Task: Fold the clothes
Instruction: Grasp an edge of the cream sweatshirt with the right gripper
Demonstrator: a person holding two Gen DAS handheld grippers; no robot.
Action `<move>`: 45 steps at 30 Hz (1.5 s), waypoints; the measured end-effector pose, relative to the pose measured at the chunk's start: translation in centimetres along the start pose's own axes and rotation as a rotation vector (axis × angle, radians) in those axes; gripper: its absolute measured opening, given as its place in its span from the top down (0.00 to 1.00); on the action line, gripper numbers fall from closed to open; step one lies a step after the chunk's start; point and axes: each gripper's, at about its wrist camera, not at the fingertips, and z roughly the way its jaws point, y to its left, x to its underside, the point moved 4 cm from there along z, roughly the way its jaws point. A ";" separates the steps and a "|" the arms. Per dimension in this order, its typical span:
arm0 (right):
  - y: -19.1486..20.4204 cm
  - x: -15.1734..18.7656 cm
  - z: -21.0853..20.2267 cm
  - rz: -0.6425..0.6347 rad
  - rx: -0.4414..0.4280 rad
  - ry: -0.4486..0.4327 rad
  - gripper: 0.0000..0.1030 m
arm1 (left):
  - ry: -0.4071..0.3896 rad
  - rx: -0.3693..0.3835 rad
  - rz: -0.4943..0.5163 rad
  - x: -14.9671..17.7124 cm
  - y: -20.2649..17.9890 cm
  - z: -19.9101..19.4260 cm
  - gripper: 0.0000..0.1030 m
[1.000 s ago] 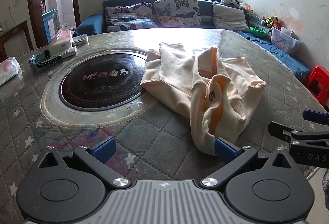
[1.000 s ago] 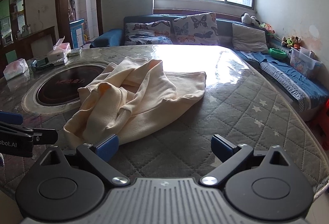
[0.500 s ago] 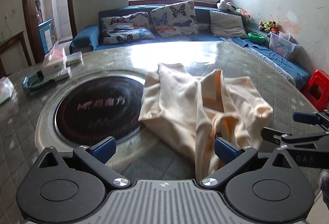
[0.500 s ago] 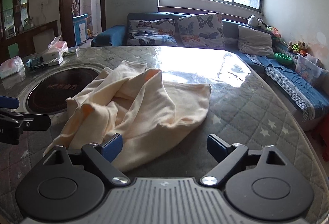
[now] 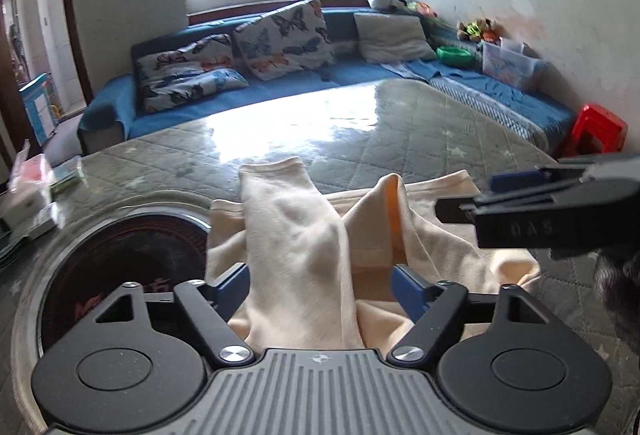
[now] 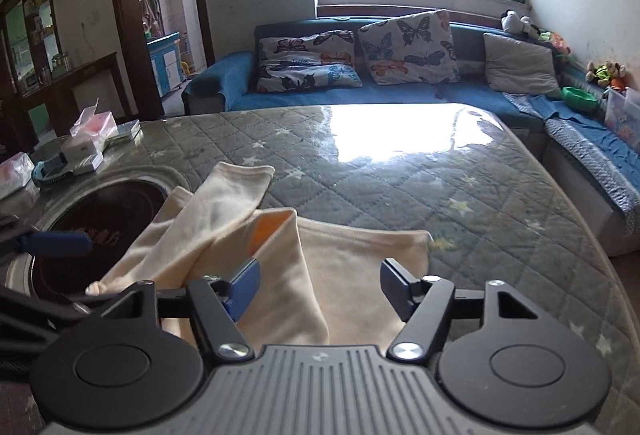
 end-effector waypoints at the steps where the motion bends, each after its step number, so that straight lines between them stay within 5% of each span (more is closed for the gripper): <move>1: 0.1 -0.4 0.6 -0.005 -0.008 0.007 0.37 | 0.013 0.008 0.004 -0.1 0.0 0.7 0.33; 10: 1.2 -1.7 6.3 -0.034 -0.082 0.091 0.61 | 0.091 0.040 0.009 0.4 1.2 4.1 0.82; 13: 1.1 -1.2 7.6 -0.009 -0.114 0.130 0.81 | 0.066 0.031 0.004 0.5 1.6 3.3 0.90; 17: 0.7 -0.7 6.6 0.020 -0.103 0.097 0.94 | 0.020 0.017 -0.015 0.6 2.5 1.8 0.95; 26: -2.7 -0.1 -1.5 0.124 -0.028 -0.067 0.97 | -0.076 -0.086 -0.138 2.5 6.7 -4.3 0.96; 32: -6.6 3.3 -6.7 0.218 0.126 -0.122 0.97 | -0.054 -0.111 -0.168 4.6 8.3 -6.1 0.96; 37: -9.1 7.2 -9.8 0.304 0.280 -0.135 0.97 | -0.050 -0.086 -0.133 3.3 6.4 -5.2 0.94; 40: -10.3 9.4 -10.7 0.340 0.337 -0.106 0.97 | -0.054 -0.071 -0.077 1.9 4.4 -3.8 0.84; 43: -11.2 10.6 -10.8 0.368 0.334 -0.073 0.96 | -0.058 -0.057 -0.021 0.6 2.4 -2.5 0.52; 45: -11.3 11.0 -10.5 0.378 0.298 -0.058 0.94 | -0.058 -0.051 0.018 -0.3 1.2 -1.3 0.52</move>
